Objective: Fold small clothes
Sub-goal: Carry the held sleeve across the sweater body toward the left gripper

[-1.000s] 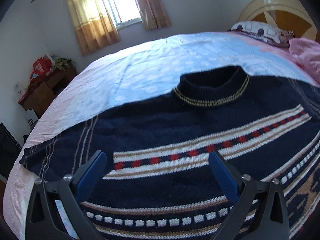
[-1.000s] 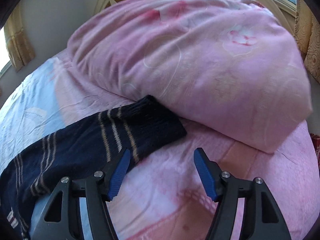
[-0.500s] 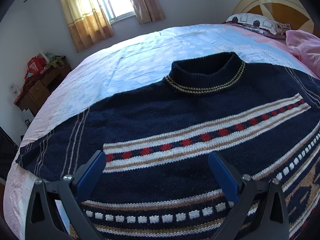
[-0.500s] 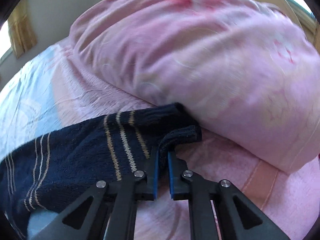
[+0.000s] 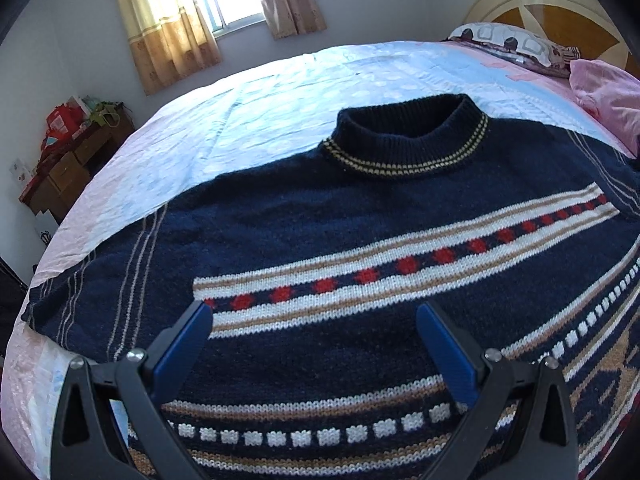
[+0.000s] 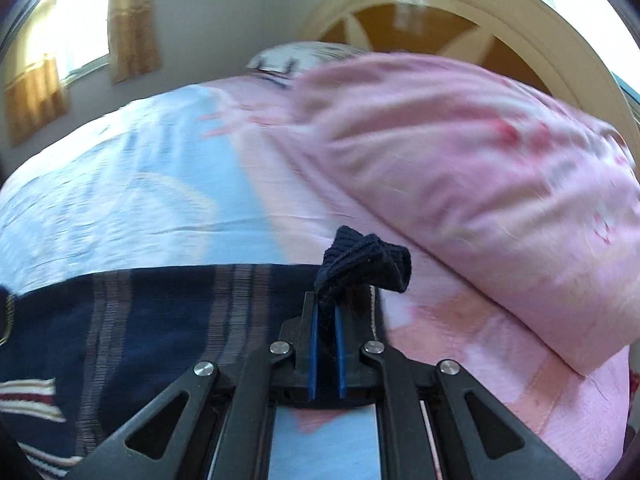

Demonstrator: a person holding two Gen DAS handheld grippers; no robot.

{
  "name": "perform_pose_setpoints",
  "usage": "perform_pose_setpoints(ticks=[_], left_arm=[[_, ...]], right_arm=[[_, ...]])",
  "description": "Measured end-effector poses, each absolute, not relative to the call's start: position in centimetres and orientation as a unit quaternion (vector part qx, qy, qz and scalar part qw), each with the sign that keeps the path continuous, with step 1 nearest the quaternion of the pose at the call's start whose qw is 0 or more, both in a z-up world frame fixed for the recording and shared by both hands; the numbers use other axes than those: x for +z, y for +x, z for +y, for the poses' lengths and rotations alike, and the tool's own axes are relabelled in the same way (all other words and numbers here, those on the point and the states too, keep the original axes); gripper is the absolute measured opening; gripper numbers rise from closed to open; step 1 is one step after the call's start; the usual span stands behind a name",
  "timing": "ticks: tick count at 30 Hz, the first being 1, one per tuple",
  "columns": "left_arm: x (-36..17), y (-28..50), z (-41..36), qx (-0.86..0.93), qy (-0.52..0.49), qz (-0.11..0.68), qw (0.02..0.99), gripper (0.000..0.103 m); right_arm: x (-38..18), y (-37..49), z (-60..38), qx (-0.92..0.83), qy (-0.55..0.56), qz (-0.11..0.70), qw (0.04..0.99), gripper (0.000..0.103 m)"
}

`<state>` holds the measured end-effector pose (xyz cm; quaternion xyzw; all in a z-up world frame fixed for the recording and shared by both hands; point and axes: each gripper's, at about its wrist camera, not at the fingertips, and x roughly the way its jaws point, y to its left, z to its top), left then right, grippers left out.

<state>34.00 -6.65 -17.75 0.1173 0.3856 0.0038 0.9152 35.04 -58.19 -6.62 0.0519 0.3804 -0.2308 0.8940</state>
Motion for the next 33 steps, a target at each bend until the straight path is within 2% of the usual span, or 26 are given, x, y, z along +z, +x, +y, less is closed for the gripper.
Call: perform_pose_setpoints(ticks=[15,27,31,32,33], left_arm=[[-18.6,34.2,-5.8,-0.009,0.093,0.403,0.91,0.103],[-18.3,34.1,-5.3,-0.031,0.07,0.409,0.909,0.103],[-17.0,33.7,-5.5,-0.045,0.072,0.409,0.908,0.097],[-16.6,33.7,-5.7,-0.047,0.077,0.407,0.909,0.096],[-16.2,33.6,-5.8,-0.049,0.082,0.404,0.91,0.095]], right_arm=[[-4.1,37.7,-39.9,-0.053,-0.02,0.362,0.93,0.006],[-8.6,38.0,-28.1,0.065,-0.035,0.399,0.914,0.007],[-10.7,37.6,-26.8,0.114,-0.013,0.426,0.897,0.008],[-11.1,37.3,-26.6,0.127,-0.007,0.429,0.894,0.01],[-11.3,37.1,-26.5,0.133,-0.008,0.43,0.893,0.021]])
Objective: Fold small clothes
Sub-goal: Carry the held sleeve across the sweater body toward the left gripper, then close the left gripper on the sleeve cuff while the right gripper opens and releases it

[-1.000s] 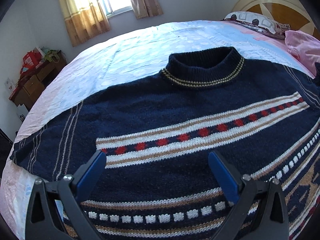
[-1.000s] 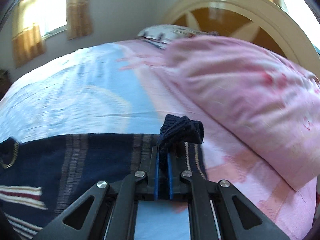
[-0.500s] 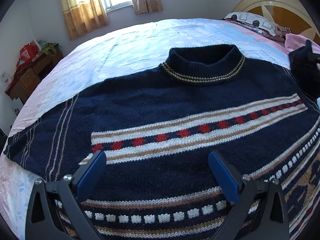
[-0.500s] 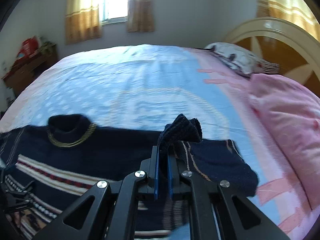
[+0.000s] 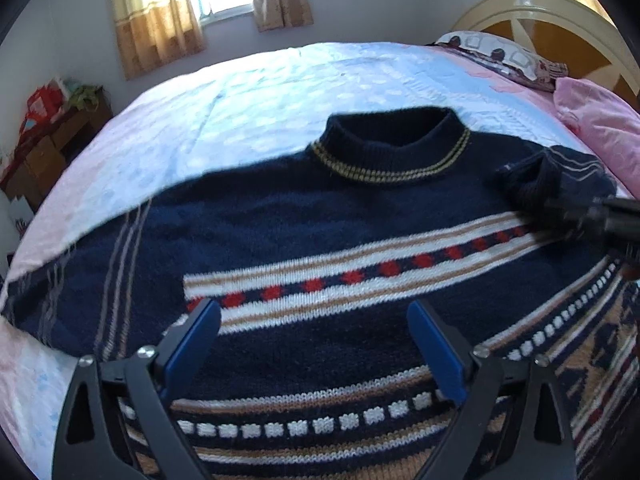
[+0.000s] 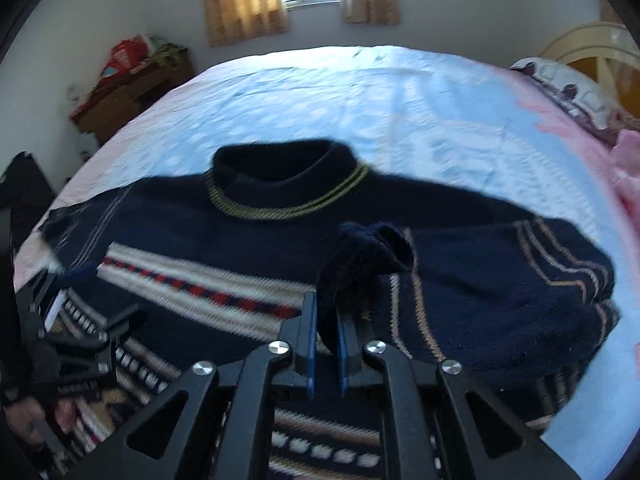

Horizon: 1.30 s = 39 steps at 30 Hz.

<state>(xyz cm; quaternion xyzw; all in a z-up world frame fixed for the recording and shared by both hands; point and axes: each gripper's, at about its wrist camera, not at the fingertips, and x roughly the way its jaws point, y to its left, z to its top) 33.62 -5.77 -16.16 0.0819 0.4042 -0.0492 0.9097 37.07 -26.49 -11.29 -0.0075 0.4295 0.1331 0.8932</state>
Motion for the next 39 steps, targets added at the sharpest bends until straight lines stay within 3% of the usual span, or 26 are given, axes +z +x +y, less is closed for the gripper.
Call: perform_pose_setpoints(ticks=[1,2,3,9,12,16,18,21,22,23,24,39], left_arm=[[-15.5,33.6,-5.9,-0.055,0.084,0.402,0.91,0.094],[-15.0,33.6,-6.0,-0.06,0.082,0.403,0.91,0.093],[-14.4,33.6,-6.2,-0.064,0.08,0.4,0.911,0.09],[-12.0,34.7,-10.6,-0.145,0.054,0.407,0.9,0.084],[-13.2,36.2,-14.5,-0.177,0.062,0.429,0.884,0.069],[-16.2,38.8,-18.2,-0.186,0.054,0.477,0.857,0.057],[-17.5,39.7,-19.3,-0.179,0.049,0.496,0.849,0.044],[-18.3,40.4,-20.4,-0.179,0.05,0.49,0.852,0.039],[-18.3,40.3,-20.7,-0.184,0.052,0.484,0.854,0.033],[-18.1,40.3,-21.0,-0.197,0.051,0.485,0.85,0.011],[-18.0,40.2,-21.3,-0.204,0.054,0.482,0.85,0.007],[-10.4,38.6,-14.0,-0.171,0.061,0.389,0.903,0.006]], right_arm=[[-11.5,36.5,-26.5,0.143,-0.01,0.431,0.891,0.031],[-11.6,36.1,-26.7,0.149,-0.008,0.431,0.89,0.053],[-11.5,35.7,-27.0,0.151,-0.005,0.43,0.89,0.065],[-10.3,33.6,-31.2,0.091,0.002,0.39,0.916,0.065],[-10.3,33.3,-32.8,0.076,0.009,0.38,0.922,0.065],[-10.3,32.5,-35.0,0.055,0.022,0.358,0.932,0.065],[-10.3,32.3,-36.0,0.048,0.024,0.35,0.935,0.065],[-10.4,32.1,-37.4,0.032,0.03,0.339,0.94,0.065],[-10.5,32.1,-37.9,0.031,0.036,0.337,0.94,0.065],[-10.5,32.2,-38.1,0.03,0.039,0.336,0.941,0.065],[-10.6,32.2,-38.3,0.027,0.038,0.333,0.942,0.065],[-10.6,31.7,-41.4,-0.055,0.046,0.308,0.949,0.065]])
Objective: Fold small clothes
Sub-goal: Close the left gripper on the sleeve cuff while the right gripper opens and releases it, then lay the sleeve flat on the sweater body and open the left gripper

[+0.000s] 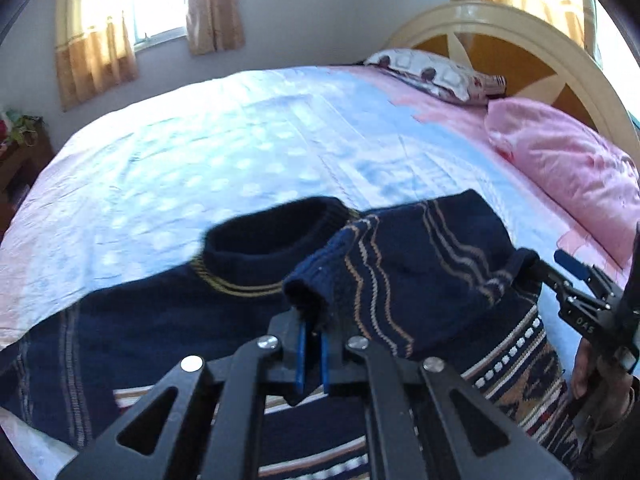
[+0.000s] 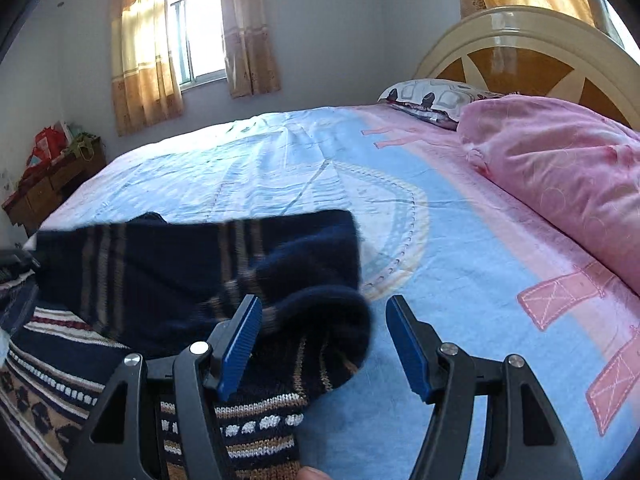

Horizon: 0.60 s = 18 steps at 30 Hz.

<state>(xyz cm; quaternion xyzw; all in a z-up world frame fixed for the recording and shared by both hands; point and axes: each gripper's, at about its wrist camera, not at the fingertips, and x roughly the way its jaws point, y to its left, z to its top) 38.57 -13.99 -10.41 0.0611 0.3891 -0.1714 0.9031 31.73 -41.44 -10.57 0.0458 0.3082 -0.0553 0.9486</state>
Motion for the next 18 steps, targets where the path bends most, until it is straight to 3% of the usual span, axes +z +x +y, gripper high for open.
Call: perform_pose_setpoints(ticks=[9,18], left_arm=[[-9.5,37.8,-8.0,-0.15,0.033,0.389,0.908,0.006],[-12.9,39.3,-4.3,-0.117,0.01,0.415,0.902,0.006]], right_arm=[[-11.0,31.9,-41.5,-0.05,0.046,0.318,0.946,0.065],[-11.5,32.1,-41.4,-0.05,0.04,0.331,0.941,0.065]])
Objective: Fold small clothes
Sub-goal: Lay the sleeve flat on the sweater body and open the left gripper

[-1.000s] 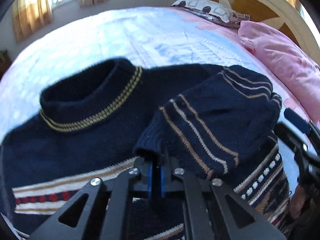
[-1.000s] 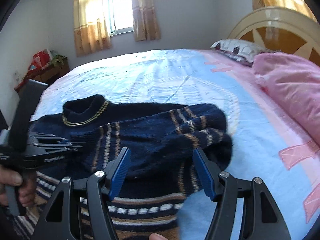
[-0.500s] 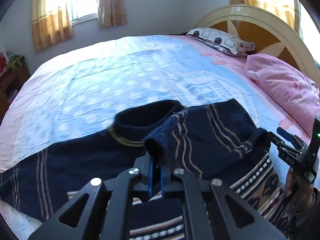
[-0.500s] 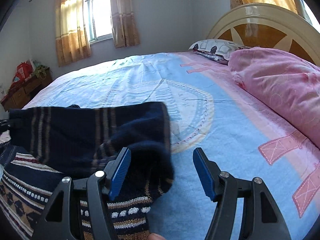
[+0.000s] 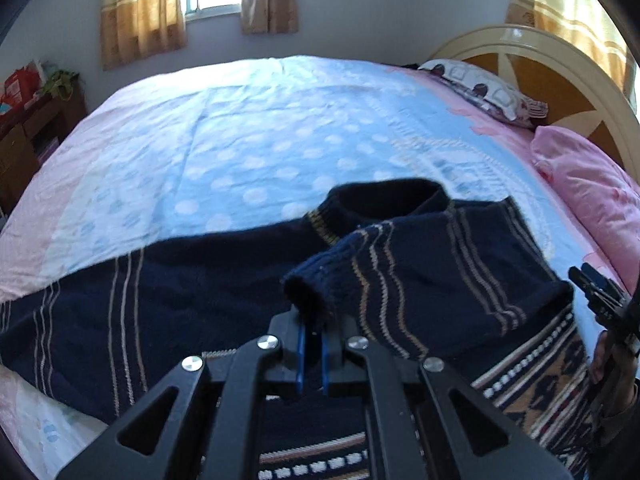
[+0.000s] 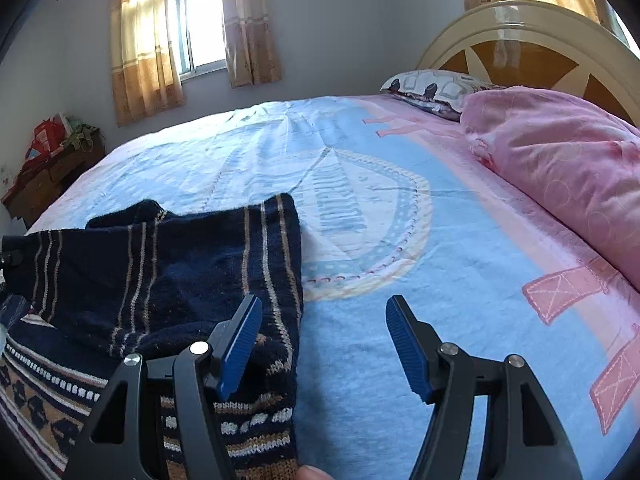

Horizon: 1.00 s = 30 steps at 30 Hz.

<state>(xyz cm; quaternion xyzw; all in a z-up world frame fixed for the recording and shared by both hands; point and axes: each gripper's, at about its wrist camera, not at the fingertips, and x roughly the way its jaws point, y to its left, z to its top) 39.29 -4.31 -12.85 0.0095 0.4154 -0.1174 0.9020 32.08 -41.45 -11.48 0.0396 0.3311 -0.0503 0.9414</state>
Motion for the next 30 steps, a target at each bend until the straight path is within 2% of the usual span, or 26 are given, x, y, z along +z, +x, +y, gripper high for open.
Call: perform_pose_setpoints(ticks=[5,14,19,21,24,28,30], left_arm=[[-14.9,40.1,-2.7,-0.101,-0.008,0.43,0.897,0.006],[-16.4,41.1,-1.0,-0.095,-0.025,0.441,0.892,0.006],[-18.3,41.5,-1.4,-0.089,-0.01,0.459,0.884,0.009],[-18.9,41.3,-1.4,-0.081,-0.007,0.461,0.883,0.014],[-19.1,41.0,-1.2,-0.073,-0.009,0.454,0.888,0.015],[-18.2,40.2,-1.1,-0.06,0.006,0.445,0.894,0.028],[-17.6,39.7,-0.9,-0.055,0.014,0.431,0.901,0.049]], right_arm=[[-11.9,32.4,-41.2,-0.065,0.022,0.345,0.936,0.065],[-12.2,32.5,-45.4,-0.089,0.11,0.344,0.928,0.065],[-12.6,33.0,-42.4,-0.005,0.081,0.365,0.927,0.065],[-13.3,33.3,-41.0,-0.009,0.04,0.387,0.921,0.065],[-14.4,33.9,-40.3,-0.026,0.011,0.424,0.905,0.066],[-13.9,33.4,-40.2,-0.043,0.006,0.427,0.903,0.068],[-12.8,33.2,-39.5,-0.051,-0.009,0.418,0.907,0.068]])
